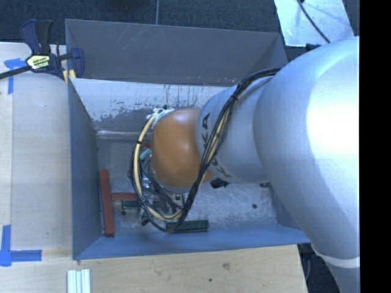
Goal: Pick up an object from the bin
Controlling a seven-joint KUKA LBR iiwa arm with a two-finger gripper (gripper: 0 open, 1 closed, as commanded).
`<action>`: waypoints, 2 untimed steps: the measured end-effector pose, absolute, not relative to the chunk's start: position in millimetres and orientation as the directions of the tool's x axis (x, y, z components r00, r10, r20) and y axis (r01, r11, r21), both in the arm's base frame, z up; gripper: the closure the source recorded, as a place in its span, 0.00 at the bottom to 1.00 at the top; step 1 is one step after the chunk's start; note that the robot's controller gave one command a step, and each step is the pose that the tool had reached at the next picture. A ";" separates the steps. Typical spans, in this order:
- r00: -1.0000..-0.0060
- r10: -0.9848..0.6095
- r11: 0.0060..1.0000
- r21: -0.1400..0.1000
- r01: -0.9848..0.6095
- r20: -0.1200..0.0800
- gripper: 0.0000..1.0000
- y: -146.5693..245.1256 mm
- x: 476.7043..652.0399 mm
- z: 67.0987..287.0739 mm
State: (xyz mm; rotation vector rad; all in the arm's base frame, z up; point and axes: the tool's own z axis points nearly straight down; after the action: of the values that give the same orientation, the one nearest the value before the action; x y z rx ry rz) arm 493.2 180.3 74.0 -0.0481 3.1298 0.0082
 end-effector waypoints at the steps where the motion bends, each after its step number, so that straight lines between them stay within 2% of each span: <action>1: -0.999 -0.038 0.999 0.004 -0.038 -0.012 1.00 209.8 532.4 223.0; 2: -0.999 -0.038 0.999 0.001 -0.038 -0.003 0.00 208.8 530.1 217.8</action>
Offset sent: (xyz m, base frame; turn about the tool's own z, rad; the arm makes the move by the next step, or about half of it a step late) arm 0.0359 0.0287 0.1434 -0.0061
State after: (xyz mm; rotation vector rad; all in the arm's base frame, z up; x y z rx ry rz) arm 530.1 208.8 217.8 -0.0604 3.1380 0.0016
